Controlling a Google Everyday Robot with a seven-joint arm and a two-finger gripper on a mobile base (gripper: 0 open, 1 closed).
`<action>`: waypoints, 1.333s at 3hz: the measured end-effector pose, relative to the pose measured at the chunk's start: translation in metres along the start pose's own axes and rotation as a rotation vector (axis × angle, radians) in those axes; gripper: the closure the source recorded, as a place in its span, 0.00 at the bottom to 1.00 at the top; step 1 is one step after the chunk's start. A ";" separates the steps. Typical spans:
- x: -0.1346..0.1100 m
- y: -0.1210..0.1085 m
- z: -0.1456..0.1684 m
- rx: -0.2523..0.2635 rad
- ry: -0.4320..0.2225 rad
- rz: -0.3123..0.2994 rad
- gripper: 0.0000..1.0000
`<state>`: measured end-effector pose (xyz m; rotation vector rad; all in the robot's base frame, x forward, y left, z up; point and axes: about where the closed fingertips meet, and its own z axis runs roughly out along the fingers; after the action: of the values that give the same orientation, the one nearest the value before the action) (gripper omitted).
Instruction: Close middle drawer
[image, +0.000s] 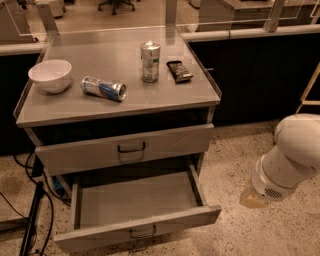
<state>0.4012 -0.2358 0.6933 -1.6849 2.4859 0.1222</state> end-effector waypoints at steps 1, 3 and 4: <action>-0.005 0.001 0.035 -0.028 -0.016 0.013 1.00; -0.021 -0.006 0.080 -0.057 -0.026 0.020 1.00; -0.019 0.002 0.094 -0.105 -0.043 0.030 1.00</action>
Offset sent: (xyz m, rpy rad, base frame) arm 0.0377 0.0502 -0.1219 0.0663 0.0705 -0.0112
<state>0.4124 -0.2037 0.6031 -1.6653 2.5148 0.2936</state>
